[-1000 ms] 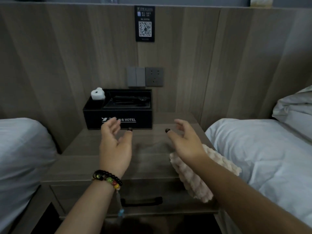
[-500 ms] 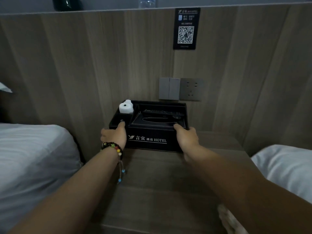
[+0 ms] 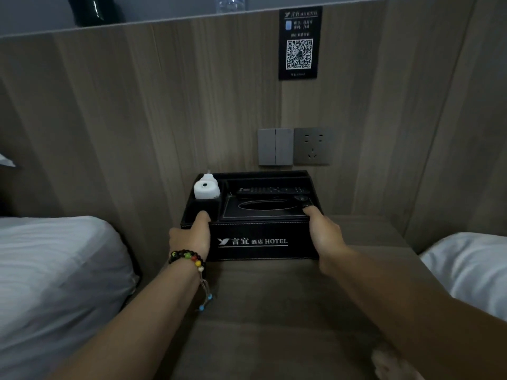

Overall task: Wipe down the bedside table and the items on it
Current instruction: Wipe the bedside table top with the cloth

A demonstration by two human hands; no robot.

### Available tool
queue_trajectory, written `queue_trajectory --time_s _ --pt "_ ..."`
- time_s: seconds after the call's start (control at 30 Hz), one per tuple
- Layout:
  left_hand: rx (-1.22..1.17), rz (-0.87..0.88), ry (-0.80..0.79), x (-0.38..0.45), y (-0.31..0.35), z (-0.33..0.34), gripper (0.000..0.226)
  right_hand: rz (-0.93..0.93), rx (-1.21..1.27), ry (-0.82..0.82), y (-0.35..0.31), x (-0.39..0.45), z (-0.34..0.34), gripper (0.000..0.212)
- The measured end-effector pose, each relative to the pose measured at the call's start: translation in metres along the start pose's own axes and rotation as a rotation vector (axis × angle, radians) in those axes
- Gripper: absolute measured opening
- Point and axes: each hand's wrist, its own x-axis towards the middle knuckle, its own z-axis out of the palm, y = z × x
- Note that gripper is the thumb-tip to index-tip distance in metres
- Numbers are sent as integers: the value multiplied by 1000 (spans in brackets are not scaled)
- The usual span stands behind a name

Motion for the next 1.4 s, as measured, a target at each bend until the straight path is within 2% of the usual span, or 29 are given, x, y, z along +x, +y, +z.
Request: queue_trajectory --time_s 0.1,0.23,0.4,0.53,0.67,0.8,0.9,0.97,1.2,1.33,1.4 --pt "-46 -28 -34 -21 0 -2 77 -4 38 14 -3 -14 -14 53" --pt "-101 -8 -53 -52 15 4 84 -45 123 52 -15 -30 -36 60" --pt "-155 54 -94 -89 59 18 90 -146 205 96 -60 -58 -70 36" --pt "-220 72 -215 -97 91 36 88 -219 216 90 -108 -77 -98 34" --pt "-256 124 -352 -132 132 46 69 -304 203 115 -161 -95 -124 28" --pt "-254 144 -500 -162 180 55 63 -350 206 113 -206 -112 -147 36" --pt "-186 200 -563 -188 229 46 24 -380 193 112 -236 -123 -150 31" --pt "-134 267 -565 -200 260 38 11 -393 197 109 -256 -129 -144 33" --pt "-113 425 -533 -212 333 29 9 -475 189 115 -324 -135 -125 29" --pt "-164 585 -550 -194 363 39 30 -536 159 116 -357 -125 -119 23" --pt "-192 575 -553 -184 374 50 23 -568 162 135 -373 -113 -115 25"
